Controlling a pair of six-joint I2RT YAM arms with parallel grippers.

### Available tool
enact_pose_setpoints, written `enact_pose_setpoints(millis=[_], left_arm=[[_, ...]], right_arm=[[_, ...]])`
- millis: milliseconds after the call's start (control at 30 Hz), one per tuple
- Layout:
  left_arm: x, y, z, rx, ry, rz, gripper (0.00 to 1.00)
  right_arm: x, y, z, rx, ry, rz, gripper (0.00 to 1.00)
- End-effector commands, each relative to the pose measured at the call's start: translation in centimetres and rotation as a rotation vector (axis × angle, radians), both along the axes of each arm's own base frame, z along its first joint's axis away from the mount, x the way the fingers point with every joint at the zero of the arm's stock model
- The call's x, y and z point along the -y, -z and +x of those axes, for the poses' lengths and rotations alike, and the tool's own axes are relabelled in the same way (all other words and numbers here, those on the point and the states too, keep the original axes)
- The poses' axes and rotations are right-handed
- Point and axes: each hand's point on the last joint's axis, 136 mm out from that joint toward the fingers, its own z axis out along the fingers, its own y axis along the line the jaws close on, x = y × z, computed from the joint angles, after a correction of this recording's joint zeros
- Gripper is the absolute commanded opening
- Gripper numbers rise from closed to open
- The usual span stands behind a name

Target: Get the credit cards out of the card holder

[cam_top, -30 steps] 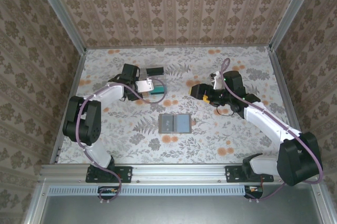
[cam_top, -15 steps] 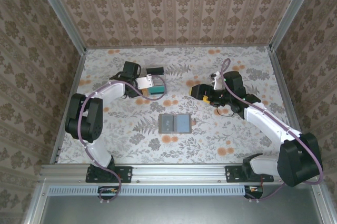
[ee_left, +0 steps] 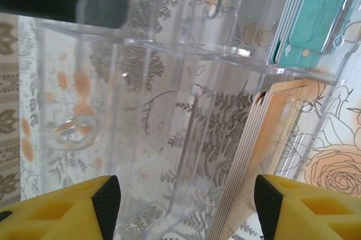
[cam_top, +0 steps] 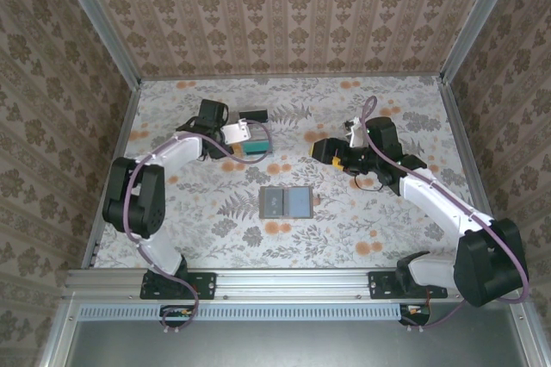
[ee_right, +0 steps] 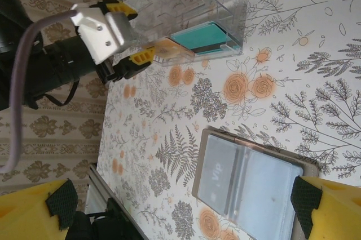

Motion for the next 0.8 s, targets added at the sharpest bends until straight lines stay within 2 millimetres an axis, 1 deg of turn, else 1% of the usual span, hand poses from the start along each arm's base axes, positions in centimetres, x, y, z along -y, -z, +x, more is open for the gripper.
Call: enact_pose_setpoints(millis=[0, 133, 300, 333, 367, 400, 433, 467, 533, 633, 667, 733, 767], left_arm=[[-0.1, -3.0, -0.6, 0.039, -0.039, -0.09, 0.68], [-0.1, -5.8, -1.0, 0.078, -0.11, -0.198, 0.7], [-0.2, -9.9, -2.0, 0.122, -0.233, -0.407, 0.71], [-0.2, -10.9, -2.3, 0.137, -0.259, -0.461, 0.73], [-0.3, -11.8, -2.6, 0.15, -0.284, -0.51, 0.82], [-0.4, -12.4, -2.8, 0.16, -0.304, -0.55, 0.86], [-0.5, -13.3, -3.2, 0.178, -0.319, -0.595, 0.97], [-0.6, -14.1, -3.6, 0.194, -0.33, -0.633, 1.0], [-1.1, -15.4, -4.2, 0.222, -0.377, -0.701, 1.0], [-2.4, -16.5, -5.1, 0.231, -0.481, -0.798, 1.0], [-3.3, -16.8, -5.3, 0.233, -0.558, -0.836, 1.0], [-4.9, -16.7, -5.9, 0.21, -0.705, -0.896, 1.0], [-5.2, -16.7, -6.3, 0.178, -0.746, -0.934, 1.0]], right_arm=[[0.3, -0.1, -0.4, 0.009, 0.007, 0.003, 1.0], [0.3, 0.1, -0.6, 0.009, 0.006, -0.023, 1.0], [0.0, 0.6, -1.0, 0.014, -0.004, -0.094, 1.0], [-0.1, 0.7, -1.1, 0.015, -0.007, -0.104, 1.0], [-0.3, 0.8, -1.2, 0.015, -0.01, -0.112, 1.0], [-0.4, 0.9, -1.3, 0.017, -0.011, -0.122, 1.0], [-0.7, 1.0, -1.4, 0.016, -0.018, -0.132, 1.0], [-1.0, 1.0, -1.6, 0.018, -0.027, -0.142, 1.0], [-1.7, 1.2, -1.8, 0.017, -0.042, -0.164, 1.0], [-2.8, 1.5, -2.1, 0.016, -0.066, -0.189, 1.0], [-3.2, 1.6, -2.2, 0.017, -0.073, -0.196, 1.0], [-4.0, 1.9, -2.4, 0.018, -0.083, -0.211, 1.0], [-4.4, 2.0, -2.6, 0.02, -0.091, -0.222, 1.0]])
